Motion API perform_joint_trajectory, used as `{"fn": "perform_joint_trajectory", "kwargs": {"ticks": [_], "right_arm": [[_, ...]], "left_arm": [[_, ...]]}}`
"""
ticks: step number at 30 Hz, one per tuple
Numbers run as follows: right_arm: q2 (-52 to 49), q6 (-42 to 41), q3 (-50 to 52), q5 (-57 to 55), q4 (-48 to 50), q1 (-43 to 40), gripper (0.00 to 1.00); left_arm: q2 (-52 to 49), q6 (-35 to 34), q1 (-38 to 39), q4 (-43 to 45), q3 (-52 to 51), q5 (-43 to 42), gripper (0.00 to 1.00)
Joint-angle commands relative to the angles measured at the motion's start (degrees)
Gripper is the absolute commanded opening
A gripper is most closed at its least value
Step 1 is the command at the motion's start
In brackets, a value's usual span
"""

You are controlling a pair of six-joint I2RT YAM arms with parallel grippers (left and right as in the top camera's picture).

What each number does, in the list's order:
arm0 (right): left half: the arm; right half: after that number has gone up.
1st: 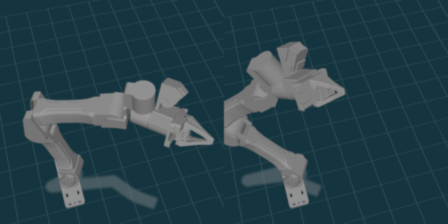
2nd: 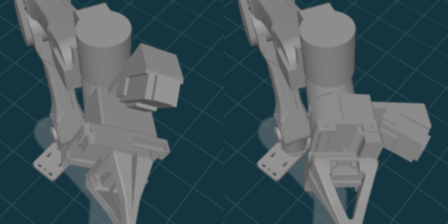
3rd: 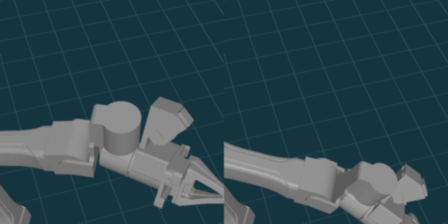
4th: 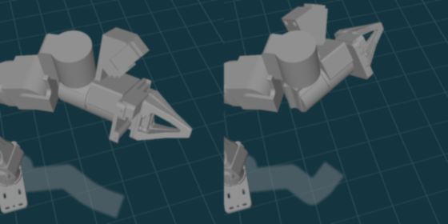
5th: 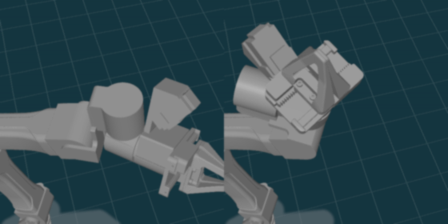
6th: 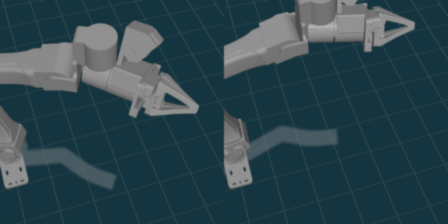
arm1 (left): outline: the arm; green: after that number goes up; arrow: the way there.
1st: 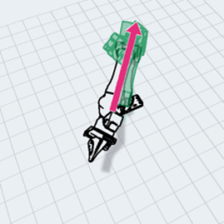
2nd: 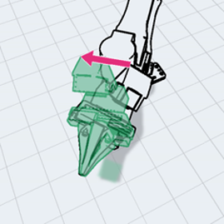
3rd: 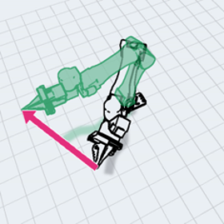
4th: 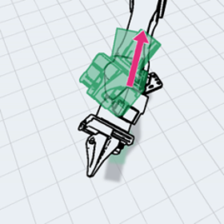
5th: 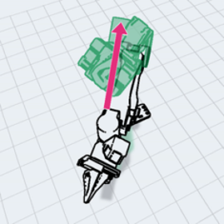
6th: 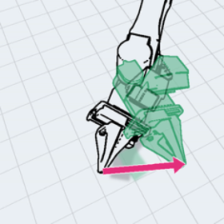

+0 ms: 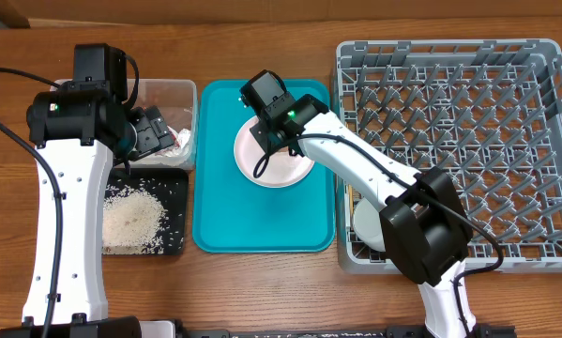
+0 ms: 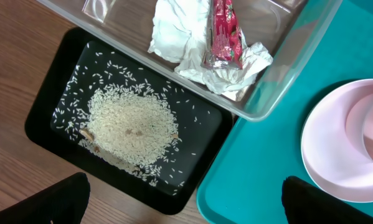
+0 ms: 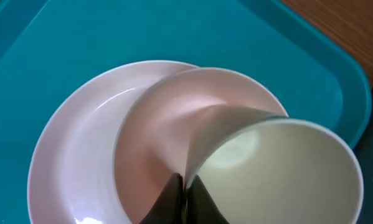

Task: Sort waste into correct bins and load items into the dishwasher
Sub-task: 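Lower the right gripper and close it on the white cup's rim, then lift the white cup and carry it into the dish rack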

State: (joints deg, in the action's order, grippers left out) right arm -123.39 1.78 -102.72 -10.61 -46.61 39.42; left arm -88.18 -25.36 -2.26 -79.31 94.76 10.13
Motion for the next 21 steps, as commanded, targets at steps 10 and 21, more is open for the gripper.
{"fn": "perform_joint_trajectory", "kwargs": {"ticks": [10, 21], "right_arm": [[8.1, -0.5, -6.6, 7.3, -9.4, -0.1, 0.04], [31.7, -10.4, -7.3, 28.9, -19.5, -13.3, 0.04]], "left_arm": [[-0.2, -0.2, 0.0, 0.1, 0.5, 0.4, 1.00], [-0.2, -0.2, 0.0, 0.1, 0.5, 0.4, 1.00]]}}
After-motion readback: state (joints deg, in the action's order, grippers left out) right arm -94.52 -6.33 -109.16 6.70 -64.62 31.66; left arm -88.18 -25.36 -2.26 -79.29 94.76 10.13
